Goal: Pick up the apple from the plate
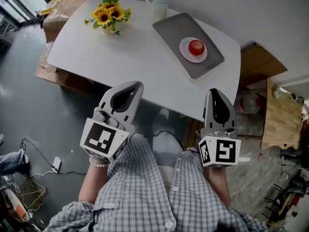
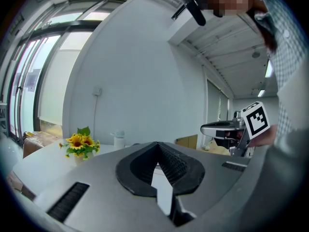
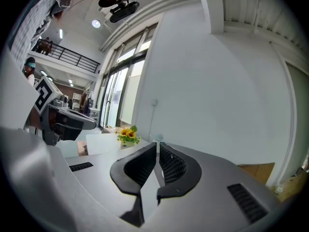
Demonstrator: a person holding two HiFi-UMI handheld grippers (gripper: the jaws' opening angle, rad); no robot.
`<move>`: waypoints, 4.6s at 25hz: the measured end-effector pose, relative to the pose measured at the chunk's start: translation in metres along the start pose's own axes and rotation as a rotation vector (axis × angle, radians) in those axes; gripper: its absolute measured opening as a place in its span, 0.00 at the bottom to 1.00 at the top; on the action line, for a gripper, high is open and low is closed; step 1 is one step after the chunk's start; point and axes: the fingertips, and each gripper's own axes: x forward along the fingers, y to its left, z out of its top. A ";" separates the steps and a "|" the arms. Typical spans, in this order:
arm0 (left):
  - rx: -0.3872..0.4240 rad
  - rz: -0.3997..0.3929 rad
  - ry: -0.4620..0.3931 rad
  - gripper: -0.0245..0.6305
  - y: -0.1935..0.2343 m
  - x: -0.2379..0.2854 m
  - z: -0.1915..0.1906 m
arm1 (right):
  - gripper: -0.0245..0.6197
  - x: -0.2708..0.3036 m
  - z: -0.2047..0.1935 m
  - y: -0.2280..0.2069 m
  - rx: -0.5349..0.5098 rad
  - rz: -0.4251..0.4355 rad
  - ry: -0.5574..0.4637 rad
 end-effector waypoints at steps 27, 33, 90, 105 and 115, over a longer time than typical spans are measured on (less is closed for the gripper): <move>-0.175 -0.061 0.366 0.05 0.023 0.238 -0.072 | 0.09 0.158 -0.135 -0.129 0.122 0.117 0.342; -0.236 -0.050 0.440 0.05 0.040 0.269 -0.099 | 0.09 0.186 -0.170 -0.135 0.191 0.145 0.442; -0.437 0.001 0.775 0.16 0.055 0.319 -0.185 | 0.16 0.222 -0.247 -0.105 0.552 0.168 0.819; -0.536 0.116 0.693 0.16 0.092 0.227 -0.180 | 0.16 0.207 -0.220 -0.019 0.499 0.277 0.818; -0.597 0.198 0.699 0.16 0.107 0.142 -0.204 | 0.16 0.196 -0.219 0.051 0.474 0.383 0.850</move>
